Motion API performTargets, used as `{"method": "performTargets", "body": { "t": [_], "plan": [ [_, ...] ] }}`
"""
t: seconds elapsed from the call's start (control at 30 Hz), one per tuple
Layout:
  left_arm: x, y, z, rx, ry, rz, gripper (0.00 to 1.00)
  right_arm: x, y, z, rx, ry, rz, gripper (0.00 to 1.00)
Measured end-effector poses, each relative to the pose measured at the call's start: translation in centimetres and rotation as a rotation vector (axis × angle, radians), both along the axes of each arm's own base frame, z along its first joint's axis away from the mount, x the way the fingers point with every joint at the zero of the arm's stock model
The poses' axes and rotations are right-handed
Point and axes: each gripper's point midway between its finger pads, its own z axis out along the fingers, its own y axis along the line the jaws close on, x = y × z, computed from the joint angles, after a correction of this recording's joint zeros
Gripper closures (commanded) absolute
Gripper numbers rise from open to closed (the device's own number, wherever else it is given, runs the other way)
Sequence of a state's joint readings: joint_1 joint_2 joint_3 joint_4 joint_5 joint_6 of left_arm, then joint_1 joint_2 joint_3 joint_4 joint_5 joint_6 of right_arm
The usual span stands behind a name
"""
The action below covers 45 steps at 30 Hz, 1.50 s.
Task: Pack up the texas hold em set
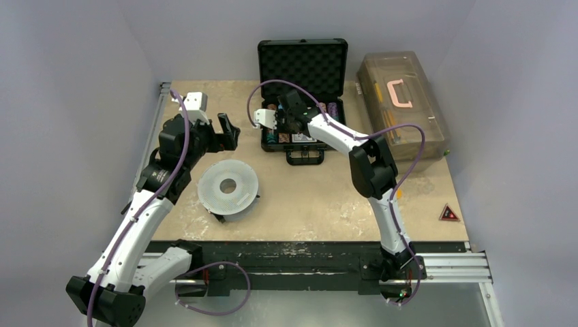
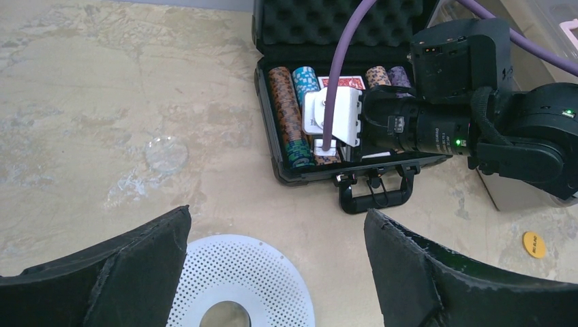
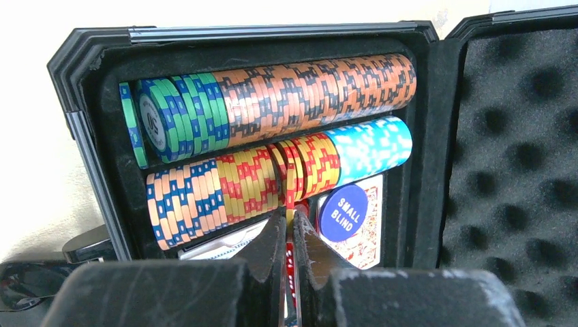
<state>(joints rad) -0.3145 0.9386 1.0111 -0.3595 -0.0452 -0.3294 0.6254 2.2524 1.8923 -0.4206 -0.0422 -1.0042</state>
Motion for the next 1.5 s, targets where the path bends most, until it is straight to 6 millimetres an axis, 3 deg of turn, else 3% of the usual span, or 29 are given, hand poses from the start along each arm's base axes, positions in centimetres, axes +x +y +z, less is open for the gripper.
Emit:
{"method": "performTargets", "body": {
  "t": [0.63,1.1,1.27,1.4,1.5],
  "plan": [
    [0.4,-0.4,-0.9,0.004,0.028,-0.014,0.06,-0.8,0.2,-0.4,-0.006,0.037,0.058,1.00],
    [0.7,-0.6,-1.6,0.008,0.051,-0.021,0.06,1.1,0.4,-0.3,0.039,0.041,0.054,1.00],
    [0.7,-0.8,-1.8,0.008,0.058,-0.026,0.06,0.9,0.2,-0.6,0.061,0.073,0.074,1.00],
    [0.8,-0.9,-1.9,0.006,0.062,-0.030,0.06,0.3,-0.8,-2.4,0.035,0.103,0.079,1.00],
    [0.8,-0.9,-1.9,0.006,0.063,-0.031,0.06,0.3,-2.0,-2.8,0.029,0.099,0.070,1.00]
  ]
}}
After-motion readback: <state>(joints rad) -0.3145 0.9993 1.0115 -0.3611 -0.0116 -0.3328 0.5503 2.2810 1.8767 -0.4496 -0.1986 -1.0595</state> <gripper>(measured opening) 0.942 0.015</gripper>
